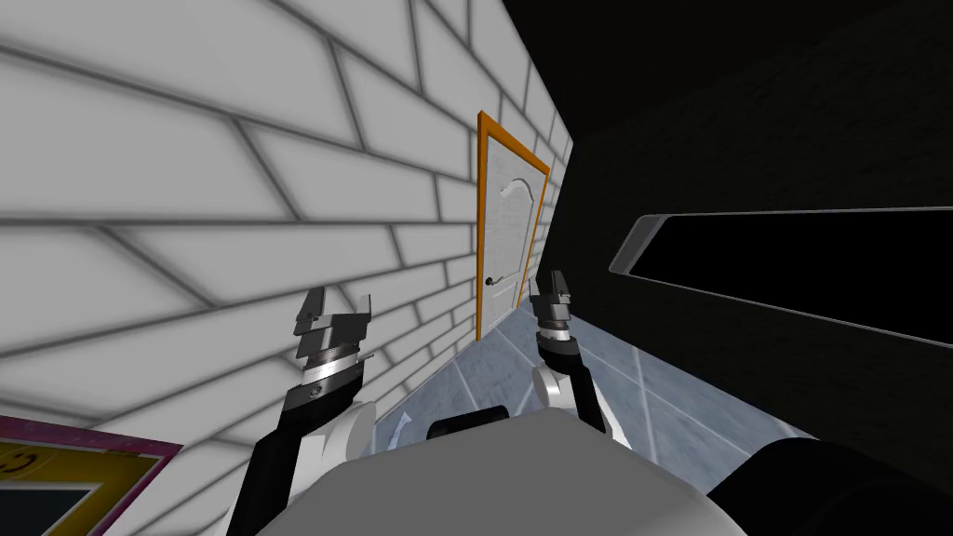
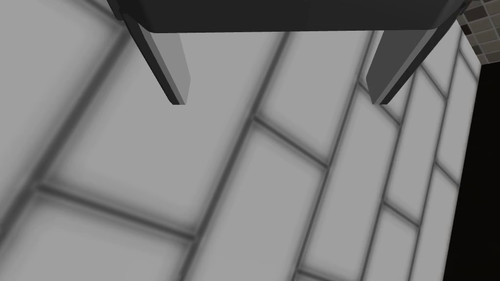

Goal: Pull the door open

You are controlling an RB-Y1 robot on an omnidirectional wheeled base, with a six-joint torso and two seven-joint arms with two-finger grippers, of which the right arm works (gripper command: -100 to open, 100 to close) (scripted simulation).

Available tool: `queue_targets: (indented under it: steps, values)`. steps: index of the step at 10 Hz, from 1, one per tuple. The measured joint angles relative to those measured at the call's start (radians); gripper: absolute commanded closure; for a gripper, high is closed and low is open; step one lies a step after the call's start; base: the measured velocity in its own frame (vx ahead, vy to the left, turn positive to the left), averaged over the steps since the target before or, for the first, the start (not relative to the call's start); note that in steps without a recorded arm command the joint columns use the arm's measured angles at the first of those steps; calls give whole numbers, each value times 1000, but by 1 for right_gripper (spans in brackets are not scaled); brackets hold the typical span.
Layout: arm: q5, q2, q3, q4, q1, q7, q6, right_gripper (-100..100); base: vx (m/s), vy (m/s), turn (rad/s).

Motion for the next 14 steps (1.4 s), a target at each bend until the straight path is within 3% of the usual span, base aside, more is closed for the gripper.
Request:
queue_targets:
  steps: [5, 9, 13, 14]
  values:
    - [-34, -38, 12, 84, -29, 4, -6, -100, 36, -61, 89]
    - [-72, -77, 30, 202, -60, 10, -30, -100, 41, -88, 127]
    - [-122, -124, 49, 329, -112, 19, -38, -100, 51, -86, 126]
    - [-128, -131, 52, 345, -113, 21, -38, -100, 31, -55, 103]
